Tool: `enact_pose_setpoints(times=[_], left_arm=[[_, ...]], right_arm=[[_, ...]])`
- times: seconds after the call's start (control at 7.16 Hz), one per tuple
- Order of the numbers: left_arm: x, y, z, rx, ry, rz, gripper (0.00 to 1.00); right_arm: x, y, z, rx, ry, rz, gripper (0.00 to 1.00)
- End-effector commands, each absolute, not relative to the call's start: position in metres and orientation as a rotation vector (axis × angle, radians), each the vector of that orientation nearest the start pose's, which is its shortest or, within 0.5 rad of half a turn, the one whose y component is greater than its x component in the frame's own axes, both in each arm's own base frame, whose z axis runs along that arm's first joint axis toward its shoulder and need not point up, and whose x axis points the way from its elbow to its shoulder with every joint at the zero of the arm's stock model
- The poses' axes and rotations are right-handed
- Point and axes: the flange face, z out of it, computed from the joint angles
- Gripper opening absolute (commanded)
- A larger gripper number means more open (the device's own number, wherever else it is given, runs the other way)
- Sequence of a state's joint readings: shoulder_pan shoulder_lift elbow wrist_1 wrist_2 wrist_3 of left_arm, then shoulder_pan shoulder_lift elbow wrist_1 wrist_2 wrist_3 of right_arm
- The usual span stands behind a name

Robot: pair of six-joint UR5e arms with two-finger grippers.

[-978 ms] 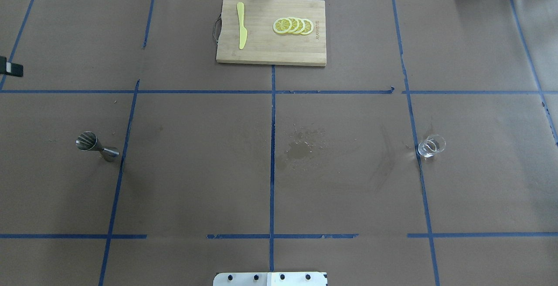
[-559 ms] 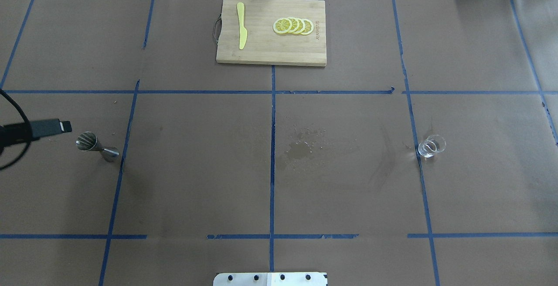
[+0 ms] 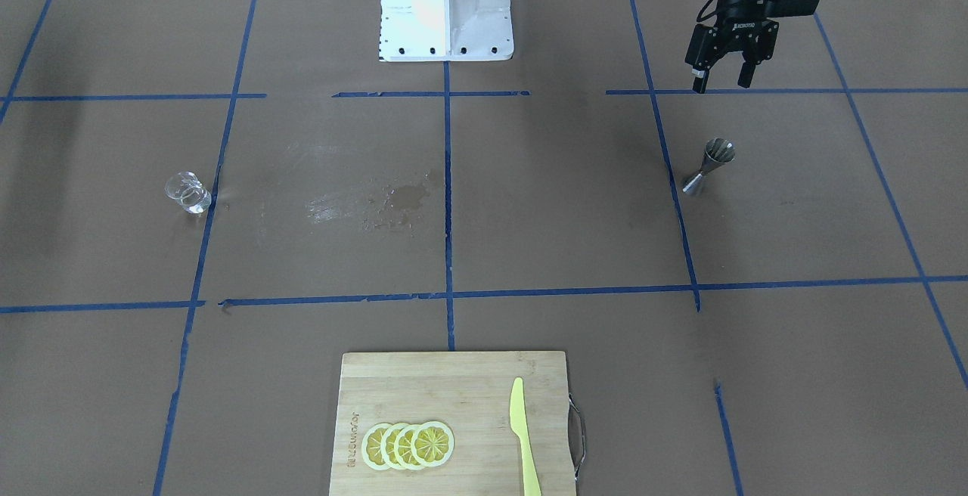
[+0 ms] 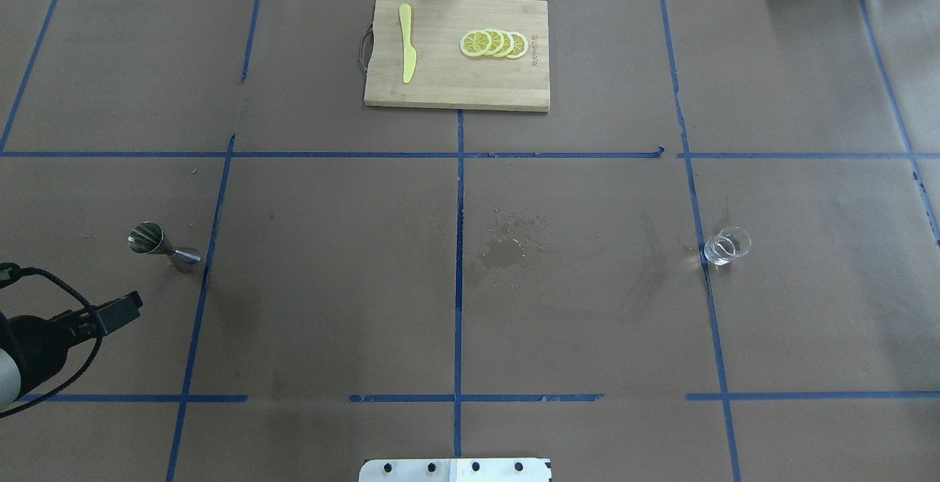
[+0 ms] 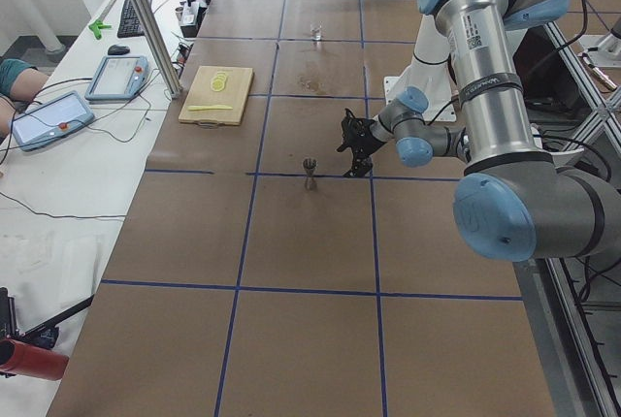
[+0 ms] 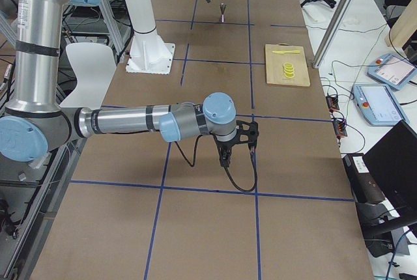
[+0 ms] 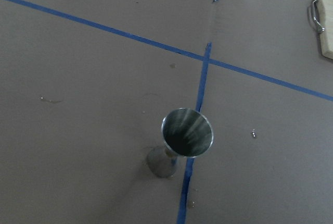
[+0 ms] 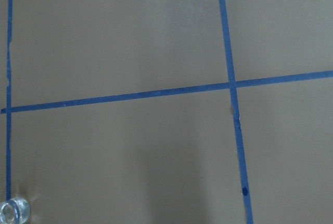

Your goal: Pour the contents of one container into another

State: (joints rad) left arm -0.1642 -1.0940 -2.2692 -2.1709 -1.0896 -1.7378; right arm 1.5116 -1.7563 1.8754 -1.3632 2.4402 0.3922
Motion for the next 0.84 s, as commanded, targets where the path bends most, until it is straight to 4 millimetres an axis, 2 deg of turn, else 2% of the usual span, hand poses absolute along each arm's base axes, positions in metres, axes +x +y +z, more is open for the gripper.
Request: enact_pose_setpoints(times=[0.0,0.14,0.28,0.42,0.7], left_arm=[[0.301,-0.224,0.455,0.549,0.74,-0.556,1.0],[0.317,-0.227,0.462,0.567,0.742,-0.565,1.0],[0.338,-0.232,0.469,0.604,0.743,-0.575,1.0],[0.35,-0.235,0.474,0.63,0.739,-0.584,1.0],[0.362,-0.238,0.485,0.701,0.727,-0.607,1.0]], right_arm=[[-0.011,-0.415,0.545,0.11,-0.894,0.218,1.0],[-0.032,-0.41,0.538,0.132,-0.918,0.26,1.0],[-0.045,-0.397,0.537,0.21,-0.925,0.254,1.0],[-0.055,-0.389,0.533,0.25,-0.917,0.27,1.0],[-0.074,-0.37,0.488,0.288,-0.924,0.308,1.0]])
